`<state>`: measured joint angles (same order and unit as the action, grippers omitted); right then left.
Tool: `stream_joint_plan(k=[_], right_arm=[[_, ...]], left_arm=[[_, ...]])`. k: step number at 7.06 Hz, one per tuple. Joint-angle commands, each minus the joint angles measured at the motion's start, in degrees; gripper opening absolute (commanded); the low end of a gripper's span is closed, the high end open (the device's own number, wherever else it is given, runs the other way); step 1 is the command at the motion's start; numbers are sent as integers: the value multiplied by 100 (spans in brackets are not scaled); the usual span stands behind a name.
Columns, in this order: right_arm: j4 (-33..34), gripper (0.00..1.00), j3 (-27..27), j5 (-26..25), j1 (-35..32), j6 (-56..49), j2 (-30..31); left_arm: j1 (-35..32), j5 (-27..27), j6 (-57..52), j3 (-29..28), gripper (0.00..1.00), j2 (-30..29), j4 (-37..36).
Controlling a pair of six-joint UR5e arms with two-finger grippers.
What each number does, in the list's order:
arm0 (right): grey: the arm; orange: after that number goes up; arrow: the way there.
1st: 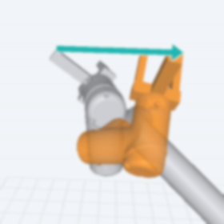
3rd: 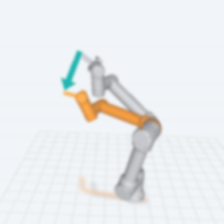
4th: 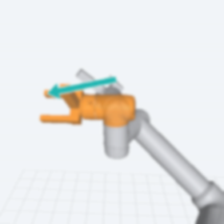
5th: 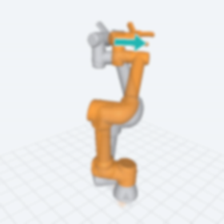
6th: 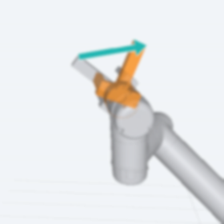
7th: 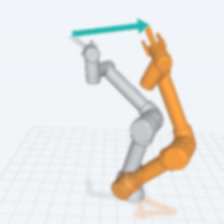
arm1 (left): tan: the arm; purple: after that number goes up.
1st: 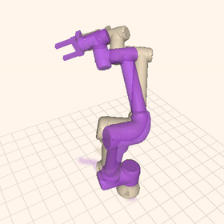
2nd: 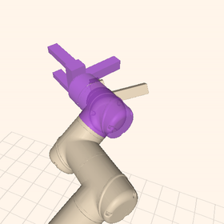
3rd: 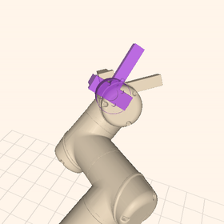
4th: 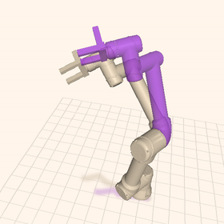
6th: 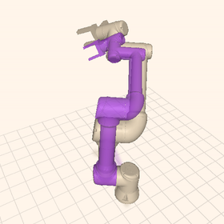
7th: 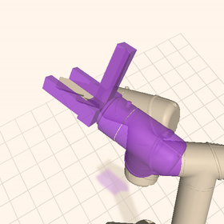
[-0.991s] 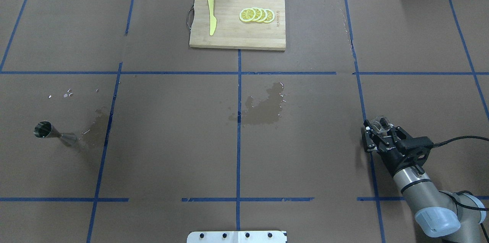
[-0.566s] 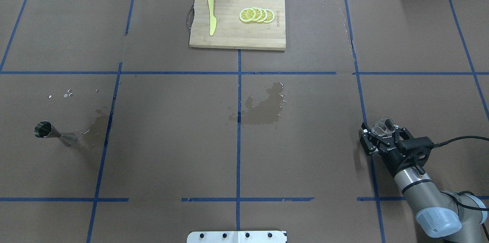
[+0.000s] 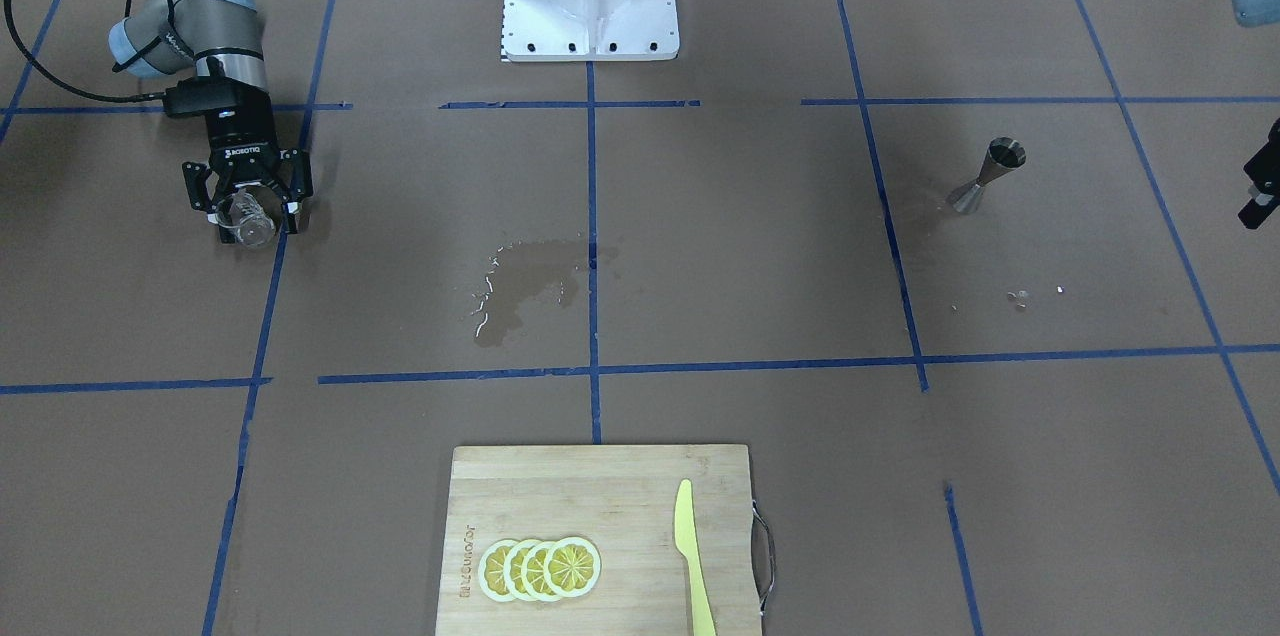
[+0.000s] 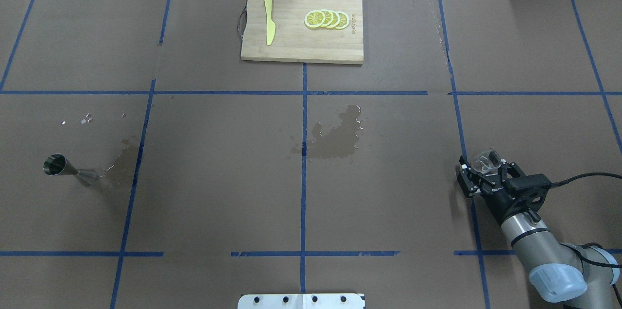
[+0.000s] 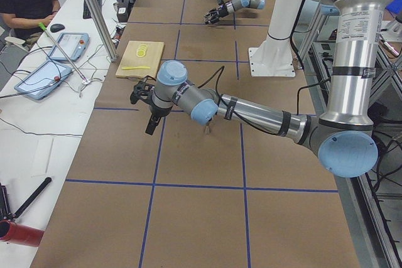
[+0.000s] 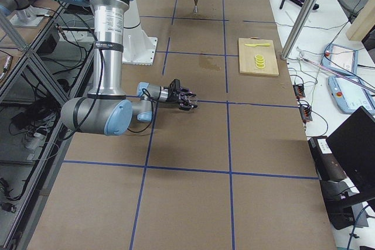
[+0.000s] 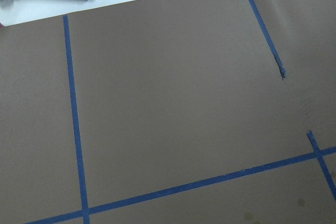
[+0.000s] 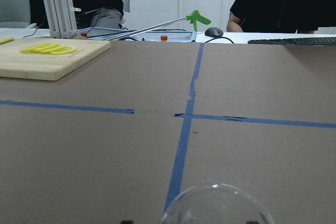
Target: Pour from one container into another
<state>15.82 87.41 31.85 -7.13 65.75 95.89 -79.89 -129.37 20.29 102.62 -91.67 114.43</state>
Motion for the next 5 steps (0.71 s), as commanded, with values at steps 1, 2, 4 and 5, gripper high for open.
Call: stream_joint_plan(k=[1,2,4,5], right_arm=[[0,78,13,-4,1,0,0],[0,87,13,5,1,-9,0],[-18,100,74,205,1,-9,52],[-18,100,292,451,1,-79,314]], left_arm=[[0,0,1,4,100,0,0],[-9,0,1,47,100,9,0],[0,9,-8,39,100,35,0],[0,9,-17,-13,100,35,9]])
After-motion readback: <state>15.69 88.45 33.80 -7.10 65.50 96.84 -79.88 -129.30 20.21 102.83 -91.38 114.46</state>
